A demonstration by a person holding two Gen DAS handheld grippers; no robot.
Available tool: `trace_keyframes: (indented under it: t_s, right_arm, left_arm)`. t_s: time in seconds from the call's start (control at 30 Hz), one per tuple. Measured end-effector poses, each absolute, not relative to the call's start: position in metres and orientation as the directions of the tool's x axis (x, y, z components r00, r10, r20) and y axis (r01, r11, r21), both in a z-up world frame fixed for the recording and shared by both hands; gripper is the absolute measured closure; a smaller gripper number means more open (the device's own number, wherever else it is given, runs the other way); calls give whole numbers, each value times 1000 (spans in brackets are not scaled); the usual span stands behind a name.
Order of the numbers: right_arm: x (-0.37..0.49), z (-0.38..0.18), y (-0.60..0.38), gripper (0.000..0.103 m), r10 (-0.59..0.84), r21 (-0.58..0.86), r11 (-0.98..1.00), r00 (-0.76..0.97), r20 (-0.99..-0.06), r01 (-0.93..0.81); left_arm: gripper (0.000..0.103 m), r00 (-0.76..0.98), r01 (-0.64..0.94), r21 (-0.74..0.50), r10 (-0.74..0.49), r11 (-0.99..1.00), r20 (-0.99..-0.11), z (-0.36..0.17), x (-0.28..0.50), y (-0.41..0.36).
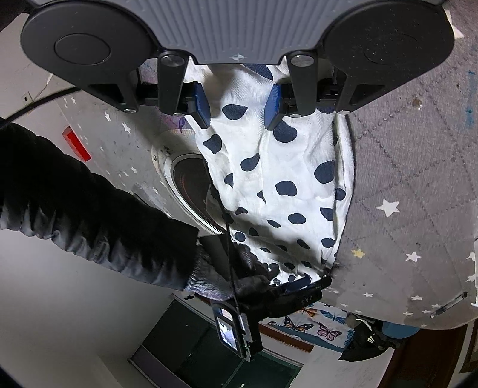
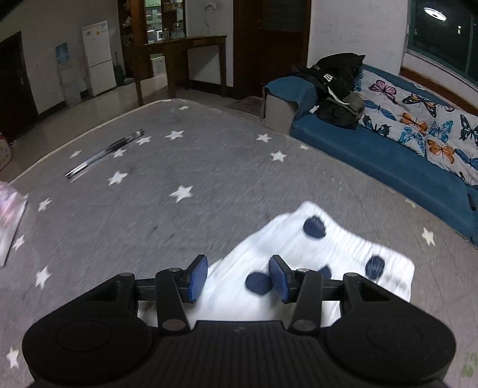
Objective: Fold clothes
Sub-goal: 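Grasp the waistband edge with the right gripper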
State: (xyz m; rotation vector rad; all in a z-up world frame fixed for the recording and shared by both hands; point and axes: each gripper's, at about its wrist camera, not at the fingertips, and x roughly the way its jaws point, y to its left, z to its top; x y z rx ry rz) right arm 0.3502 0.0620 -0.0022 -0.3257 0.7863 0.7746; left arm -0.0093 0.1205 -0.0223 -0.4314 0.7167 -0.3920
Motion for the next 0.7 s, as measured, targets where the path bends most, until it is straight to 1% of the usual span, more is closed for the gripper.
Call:
trace_keyframes:
  t_s: [0.17,0.27,0.33,0.37,0.53,0.7]
  right_arm:
    - [367,-2,66,55,499,22,700,467,-730,-714]
    - [372,8,58,55,523,58,704,461,-717,-708]
    - [373,17,47,51,533,70,711,472,-702,-700]
    - [374,21,41,50,532,70,717,479,-698,-694]
    - [390,28,-4,46,487,73,779,528,-696,-622]
    - [401,13,-29,43,450,78,813,537,-713,-578]
  left_arm:
    - [60,687,185,-516,-485,837,-541,-23,-7,121]
    - [60,687,182,-515,-483,838,-543,-22,-7,121]
    - [60,687,181,-517,-484,837,-543,-22,-8,121]
    - [60,686,181,-516,-483,837,-543,-22,-8,121]
    - [58,688,179,-515,-481,839,-544,-21,-8,121]
    - [55,686,177,-511,-477,841,-549,-20,-7,118]
